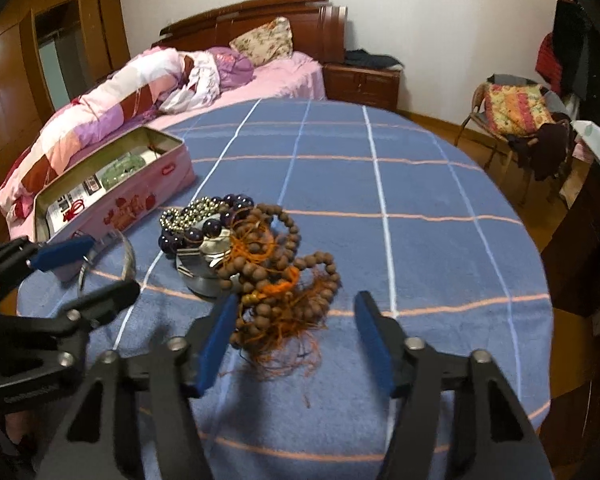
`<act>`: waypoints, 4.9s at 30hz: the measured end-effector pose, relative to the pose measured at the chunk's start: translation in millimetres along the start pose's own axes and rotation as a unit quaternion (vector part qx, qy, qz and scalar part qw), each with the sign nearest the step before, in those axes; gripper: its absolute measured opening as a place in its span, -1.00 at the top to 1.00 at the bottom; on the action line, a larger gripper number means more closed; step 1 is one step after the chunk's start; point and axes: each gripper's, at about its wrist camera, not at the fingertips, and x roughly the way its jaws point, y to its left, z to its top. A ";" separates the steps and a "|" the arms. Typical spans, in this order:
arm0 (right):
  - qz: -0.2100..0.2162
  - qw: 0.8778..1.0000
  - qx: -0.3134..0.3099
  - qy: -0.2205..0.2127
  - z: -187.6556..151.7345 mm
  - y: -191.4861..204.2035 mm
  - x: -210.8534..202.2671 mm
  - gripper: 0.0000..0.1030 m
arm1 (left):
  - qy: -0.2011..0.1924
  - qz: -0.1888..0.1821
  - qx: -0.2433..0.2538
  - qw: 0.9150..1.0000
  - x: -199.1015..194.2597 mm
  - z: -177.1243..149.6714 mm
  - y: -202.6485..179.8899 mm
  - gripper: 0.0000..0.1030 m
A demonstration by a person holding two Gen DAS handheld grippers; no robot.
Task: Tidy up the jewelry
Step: 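Grasp the silver bangle with the left gripper while the right gripper grasps the brown wooden bead string, then carry the silver bangle and brown bead string over the tin with both grippers, then open the right gripper to drop the brown beads while the left gripper releases the bangle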
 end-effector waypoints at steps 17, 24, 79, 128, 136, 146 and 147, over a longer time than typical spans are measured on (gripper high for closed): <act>0.039 0.999 0.015 -0.021 5.0 1.6 -15.1 0.64 | -0.016 -0.006 -0.004 1.000 -10.5 2.3 7.4 -0.29; 0.032 0.998 0.016 -0.057 15.7 2.7 -36.8 0.64 | -0.040 -0.006 -0.005 0.999 -26.2 9.8 9.1 -0.29; 0.122 0.977 -0.093 -0.147 110.5 140.7 -40.3 0.64 | -0.082 0.090 -0.089 0.989 -43.0 37.0 163.9 -0.29; 0.127 0.988 -0.074 -0.035 83.2 151.2 48.2 0.33 | -0.010 0.085 -0.078 0.993 -0.7 22.3 160.7 -0.31; 0.132 0.989 -0.052 -0.045 81.9 140.0 38.5 -0.09 | -0.011 0.086 -0.088 0.992 -4.3 23.7 162.8 -0.35; 0.130 0.989 -0.047 -0.052 82.2 133.2 30.0 -0.24 | -0.014 0.090 -0.092 0.992 -6.7 24.7 162.9 -0.42; 0.131 0.989 -0.047 -0.052 81.6 131.2 28.1 -0.25 | -0.015 0.091 -0.094 0.991 -7.3 25.1 162.8 -0.46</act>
